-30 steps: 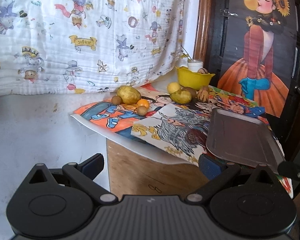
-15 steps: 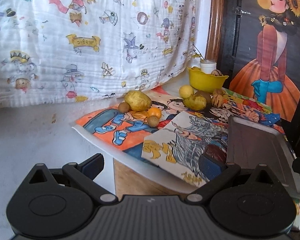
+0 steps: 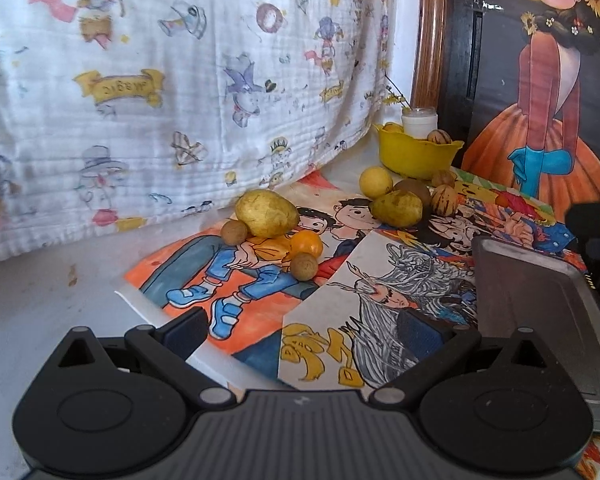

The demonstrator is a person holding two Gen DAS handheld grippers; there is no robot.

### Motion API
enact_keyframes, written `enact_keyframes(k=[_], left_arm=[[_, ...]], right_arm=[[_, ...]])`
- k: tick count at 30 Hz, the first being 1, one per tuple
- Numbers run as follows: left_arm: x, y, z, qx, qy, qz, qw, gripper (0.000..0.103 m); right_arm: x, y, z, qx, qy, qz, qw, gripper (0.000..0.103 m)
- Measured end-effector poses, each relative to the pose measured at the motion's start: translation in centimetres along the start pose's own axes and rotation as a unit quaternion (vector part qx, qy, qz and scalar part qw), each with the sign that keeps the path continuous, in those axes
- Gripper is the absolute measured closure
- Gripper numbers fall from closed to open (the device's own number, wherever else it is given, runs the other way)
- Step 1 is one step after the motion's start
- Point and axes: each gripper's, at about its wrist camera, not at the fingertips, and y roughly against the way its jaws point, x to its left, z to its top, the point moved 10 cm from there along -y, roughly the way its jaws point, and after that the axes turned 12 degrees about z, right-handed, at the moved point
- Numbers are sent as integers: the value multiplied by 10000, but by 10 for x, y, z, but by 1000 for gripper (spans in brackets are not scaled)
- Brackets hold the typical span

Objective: Organize fruits
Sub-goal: 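Move the left tool toward the small brown fruit while the right tool approaches the yellow-green pear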

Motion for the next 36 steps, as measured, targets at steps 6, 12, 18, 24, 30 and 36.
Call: enact_keyframes(k=[6, 12, 18, 24, 30, 36], left_arm=[[-4, -20, 3, 78, 14, -1, 10000, 1], [-9, -42, 11, 130, 88, 56, 9999, 2], [-18, -66, 19, 258, 211, 113, 9994, 7], [-24, -91, 21, 498, 323, 261, 9979, 15], [-30, -108, 19, 662, 375, 410, 9963, 25], [-36, -116, 21, 646, 286, 482, 9963, 33]], right_arm=[[-19, -22, 2, 198, -87, -34, 9998, 1], [-22, -61, 12, 518, 224, 111, 9983, 1], [-25, -108, 24, 815, 495, 304, 9950, 1], [-39, -154, 35, 1029, 783, 343, 9910, 1], [-59, -194, 47, 1113, 828, 492, 9891, 3], [-70, -222, 55, 1183, 811, 668, 9874, 3]])
